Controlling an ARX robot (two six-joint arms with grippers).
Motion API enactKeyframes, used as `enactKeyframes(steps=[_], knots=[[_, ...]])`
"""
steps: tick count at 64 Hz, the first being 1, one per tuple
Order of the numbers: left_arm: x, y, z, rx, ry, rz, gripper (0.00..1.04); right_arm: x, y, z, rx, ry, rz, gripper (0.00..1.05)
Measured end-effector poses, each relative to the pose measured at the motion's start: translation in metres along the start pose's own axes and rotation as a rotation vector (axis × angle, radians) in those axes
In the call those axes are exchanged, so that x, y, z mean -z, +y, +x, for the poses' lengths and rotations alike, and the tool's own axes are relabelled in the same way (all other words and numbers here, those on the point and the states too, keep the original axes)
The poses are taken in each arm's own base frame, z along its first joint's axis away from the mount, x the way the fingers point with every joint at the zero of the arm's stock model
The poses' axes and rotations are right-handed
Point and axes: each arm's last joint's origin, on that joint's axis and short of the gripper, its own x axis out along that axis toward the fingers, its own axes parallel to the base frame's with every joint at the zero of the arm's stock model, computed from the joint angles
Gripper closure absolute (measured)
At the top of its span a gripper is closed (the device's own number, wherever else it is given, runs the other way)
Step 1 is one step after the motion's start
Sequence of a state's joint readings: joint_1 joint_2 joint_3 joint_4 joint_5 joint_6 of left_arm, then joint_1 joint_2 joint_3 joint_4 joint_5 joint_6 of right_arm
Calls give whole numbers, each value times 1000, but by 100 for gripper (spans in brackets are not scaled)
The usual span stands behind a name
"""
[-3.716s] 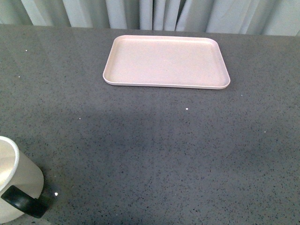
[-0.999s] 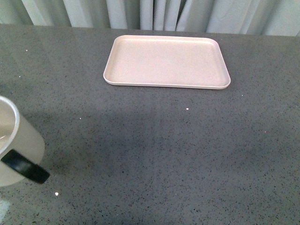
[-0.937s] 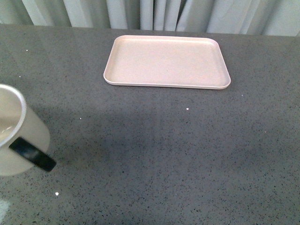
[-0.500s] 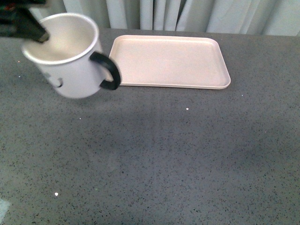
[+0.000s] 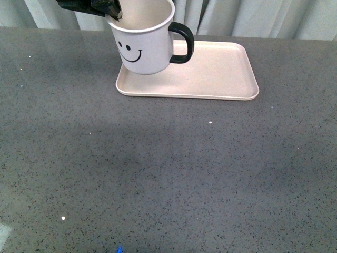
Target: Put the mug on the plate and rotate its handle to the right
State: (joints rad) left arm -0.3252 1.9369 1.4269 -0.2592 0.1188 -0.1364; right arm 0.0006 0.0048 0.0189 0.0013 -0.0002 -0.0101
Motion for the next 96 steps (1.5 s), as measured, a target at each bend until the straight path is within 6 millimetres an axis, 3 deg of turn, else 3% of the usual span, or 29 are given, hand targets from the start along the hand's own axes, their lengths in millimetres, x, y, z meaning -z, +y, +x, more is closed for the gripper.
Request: enactKeyframes(steps=[24, 40, 57, 96], knots=[[-2, 0, 2, -18, 36, -7, 103, 0, 0, 0, 0, 0, 0, 9], [-27, -4, 48, 36, 75, 10, 103, 0, 0, 0, 0, 0, 0, 9], [-37, -8, 92, 58, 133, 40, 103, 0, 0, 0, 0, 0, 0, 9], [-42, -13, 134, 80, 172, 83, 103, 0, 0, 0, 0, 0, 0, 9]])
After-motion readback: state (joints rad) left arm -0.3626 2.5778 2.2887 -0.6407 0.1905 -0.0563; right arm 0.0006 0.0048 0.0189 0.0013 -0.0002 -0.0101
